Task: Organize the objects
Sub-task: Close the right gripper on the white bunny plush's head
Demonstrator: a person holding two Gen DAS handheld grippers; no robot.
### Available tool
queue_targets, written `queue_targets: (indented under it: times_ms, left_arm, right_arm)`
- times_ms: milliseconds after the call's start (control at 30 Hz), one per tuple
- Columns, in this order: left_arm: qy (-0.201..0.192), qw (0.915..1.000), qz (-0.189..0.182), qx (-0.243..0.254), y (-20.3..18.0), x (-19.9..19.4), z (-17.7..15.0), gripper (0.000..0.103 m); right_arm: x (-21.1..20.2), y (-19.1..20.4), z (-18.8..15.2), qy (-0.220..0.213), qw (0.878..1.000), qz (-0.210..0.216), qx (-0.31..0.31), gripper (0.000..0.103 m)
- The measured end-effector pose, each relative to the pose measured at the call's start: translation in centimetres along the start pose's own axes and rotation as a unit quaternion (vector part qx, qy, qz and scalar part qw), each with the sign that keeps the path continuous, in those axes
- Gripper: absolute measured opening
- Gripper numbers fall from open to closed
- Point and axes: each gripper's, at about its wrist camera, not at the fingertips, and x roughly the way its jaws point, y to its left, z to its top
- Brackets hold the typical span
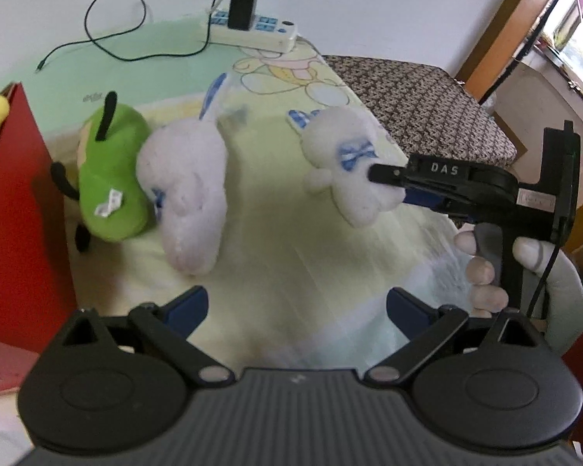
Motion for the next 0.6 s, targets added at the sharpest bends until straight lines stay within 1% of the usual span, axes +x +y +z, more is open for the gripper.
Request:
queue_targets:
  times_ms: [67, 100, 133, 167, 200, 300, 333, 400, 467, 533, 600]
  left_arm:
    - [0.002, 1.0000, 0.001, -0.008, 0.0, 0.2, 0.1, 0.098]
    - [0.002, 0.9999, 0.002, -0.010, 0.1, 0.2, 0.0, 0.098]
    - [0.003, 0.9999, 0.004, -0.011, 0.0, 0.2, 0.1, 0.098]
    - [0.003, 0.9999, 0.006, -0.012, 0.0, 0.3, 0.2, 0.098]
    - [0.004, 0.9999, 0.006, -0.012, -0.1, 0.3, 0.3, 0.098]
    - [0.003, 1.0000, 0.003, -0.007, -0.5, 0.4, 0.4, 0.098]
    - [0.003, 1.0000, 0.001, -0.003, -0.7, 0.4, 0.4, 0.098]
    - [0.005, 1.0000, -0.004, 0.007, -0.9, 0.5, 0.3, 0.098]
    - [0.005, 0.9997, -0.011, 0.019, -1.0, 0.3, -0.2, 0.098]
    - [0.012, 0.9994, -0.018, 0.026, -1.0, 0.2, -0.8, 0.098]
    - [0.020, 0.9990, -0.029, 0.028, -1.0, 0.1, -1.4, 0.098]
  right_arm:
    - [0.6, -0.3, 0.1, 0.011, 1.000, 0.026, 0.014, 0.059]
    - [0.9, -0.3, 0.1, 0.017, 0.999, 0.038, 0.022, 0.058]
    - [1.0, -0.3, 0.0, 0.023, 0.998, 0.052, 0.032, 0.046]
    - [1.1, -0.3, -0.1, 0.029, 0.996, 0.073, 0.041, 0.037]
    - [1.2, -0.2, -0.1, 0.036, 0.994, 0.094, 0.053, 0.036]
    - [0.5, 0.1, -0.8, 0.044, 0.992, 0.103, 0.058, 0.033]
    - [0.1, 0.0, -1.1, 0.050, 0.990, 0.113, 0.067, 0.033]
    - [-0.5, -0.3, -1.9, 0.073, 0.982, 0.143, 0.096, 0.033]
    - [-1.4, -0.1, -3.0, 0.098, 0.977, 0.164, 0.090, 0.033]
    - [-2.4, 0.2, -4.1, 0.117, 0.975, 0.173, 0.078, 0.033]
    - [-3.0, 0.2, -5.5, 0.139, 0.969, 0.185, 0.086, 0.034]
